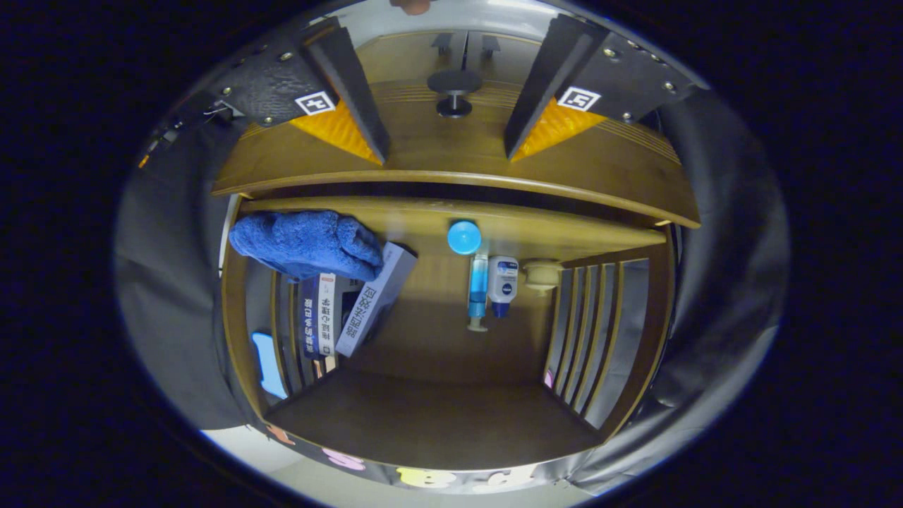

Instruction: Pull open the drawer, take out the items inside it, and place them on the countertop above the cabinet.

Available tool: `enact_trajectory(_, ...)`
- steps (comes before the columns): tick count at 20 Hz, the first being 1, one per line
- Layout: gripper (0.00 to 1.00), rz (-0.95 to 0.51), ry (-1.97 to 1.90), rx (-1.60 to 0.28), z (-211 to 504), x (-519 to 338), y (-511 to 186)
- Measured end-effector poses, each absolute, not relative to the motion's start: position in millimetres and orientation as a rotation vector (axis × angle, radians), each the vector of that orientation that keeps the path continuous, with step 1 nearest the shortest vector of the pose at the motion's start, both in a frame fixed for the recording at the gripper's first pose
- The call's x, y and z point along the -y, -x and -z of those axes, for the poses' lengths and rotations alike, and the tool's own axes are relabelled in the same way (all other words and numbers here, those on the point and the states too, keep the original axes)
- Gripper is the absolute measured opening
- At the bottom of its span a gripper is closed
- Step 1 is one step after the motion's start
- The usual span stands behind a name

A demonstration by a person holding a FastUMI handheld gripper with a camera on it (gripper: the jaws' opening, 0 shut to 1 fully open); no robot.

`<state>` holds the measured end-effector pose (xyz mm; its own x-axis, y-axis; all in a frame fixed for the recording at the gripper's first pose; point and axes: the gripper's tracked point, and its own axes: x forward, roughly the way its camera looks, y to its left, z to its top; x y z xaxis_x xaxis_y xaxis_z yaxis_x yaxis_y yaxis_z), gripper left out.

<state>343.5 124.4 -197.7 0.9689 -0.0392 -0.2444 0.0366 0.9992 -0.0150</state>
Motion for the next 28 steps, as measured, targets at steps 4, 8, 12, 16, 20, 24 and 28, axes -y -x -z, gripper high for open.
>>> enact_trajectory(4,0.99,0.042,0.01,-0.25,199,-125,-353)
enact_trajectory(8,0.99,0.047,0.011,-0.244,200,-126,-361)
enact_trajectory(12,0.99,0.048,0.006,-0.248,200,-127,-369)
enact_trajectory(16,0.99,0.051,0.007,-0.249,201,-127,-379)
enact_trajectory(20,0.99,0.047,0.01,-0.239,202,-127,-382)
enact_trajectory(24,0.99,0.037,0.003,-0.228,201,-128,-380)
enact_trajectory(28,0.99,-0.026,-0.029,-0.229,190,-124,-377)
